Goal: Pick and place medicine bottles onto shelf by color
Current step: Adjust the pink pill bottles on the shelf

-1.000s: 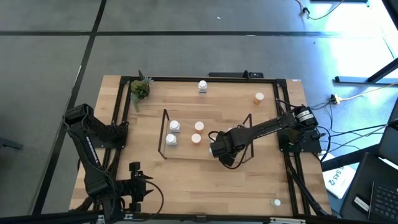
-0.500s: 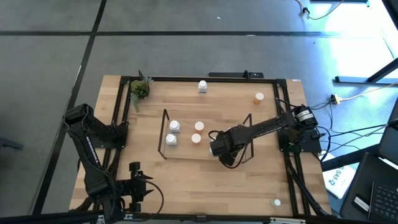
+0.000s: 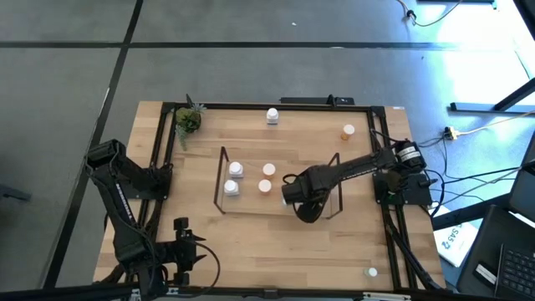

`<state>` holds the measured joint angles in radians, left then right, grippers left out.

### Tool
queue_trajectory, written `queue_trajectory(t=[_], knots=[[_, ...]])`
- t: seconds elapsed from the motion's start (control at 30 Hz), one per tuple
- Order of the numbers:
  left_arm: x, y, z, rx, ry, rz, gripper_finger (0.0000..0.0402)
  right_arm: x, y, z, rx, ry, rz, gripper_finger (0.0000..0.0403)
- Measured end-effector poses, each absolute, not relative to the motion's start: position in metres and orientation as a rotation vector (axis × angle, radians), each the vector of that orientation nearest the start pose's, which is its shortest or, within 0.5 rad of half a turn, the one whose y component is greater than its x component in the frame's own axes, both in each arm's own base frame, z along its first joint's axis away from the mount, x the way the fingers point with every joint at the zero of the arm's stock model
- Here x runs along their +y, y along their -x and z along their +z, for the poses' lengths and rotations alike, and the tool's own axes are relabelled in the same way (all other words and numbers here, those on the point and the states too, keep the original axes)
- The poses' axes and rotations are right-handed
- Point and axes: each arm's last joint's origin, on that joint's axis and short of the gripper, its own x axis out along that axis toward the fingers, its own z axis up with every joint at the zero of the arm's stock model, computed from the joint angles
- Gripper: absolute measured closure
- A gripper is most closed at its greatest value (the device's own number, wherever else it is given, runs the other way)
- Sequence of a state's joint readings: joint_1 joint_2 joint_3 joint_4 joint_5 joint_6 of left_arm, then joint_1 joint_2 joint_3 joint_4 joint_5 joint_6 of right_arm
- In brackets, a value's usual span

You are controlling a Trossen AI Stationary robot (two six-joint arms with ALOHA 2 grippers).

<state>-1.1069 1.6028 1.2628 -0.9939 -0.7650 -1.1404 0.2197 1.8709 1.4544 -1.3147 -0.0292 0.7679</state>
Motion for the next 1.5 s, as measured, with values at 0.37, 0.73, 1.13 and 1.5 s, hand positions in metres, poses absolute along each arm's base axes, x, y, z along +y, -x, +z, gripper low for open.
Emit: queue_trajectory(t=[0.37, 0.73, 1.13, 1.5], knots=[[-0.259, -0.152, 0.256, 0.783, -0.002, 0.176, 0.0198, 0.073, -0.323, 0.216, 1.687, -0.387, -0.467, 0.0210], [-0.260, -0.152, 0.256, 0.783, -0.002, 0.176, 0.0198, 0.073, -0.322, 0.216, 1.705, -0.327, -0.403, 0.0210], [-0.259, -0.152, 0.256, 0.783, -0.003, 0.176, 0.0198, 0.087, -0.319, 0.216, 1.719, -0.182, -0.264, 0.0210], [-0.259, -0.152, 0.256, 0.783, -0.003, 0.176, 0.0198, 0.086, -0.319, 0.216, 1.689, -0.117, -0.309, 0.0247]])
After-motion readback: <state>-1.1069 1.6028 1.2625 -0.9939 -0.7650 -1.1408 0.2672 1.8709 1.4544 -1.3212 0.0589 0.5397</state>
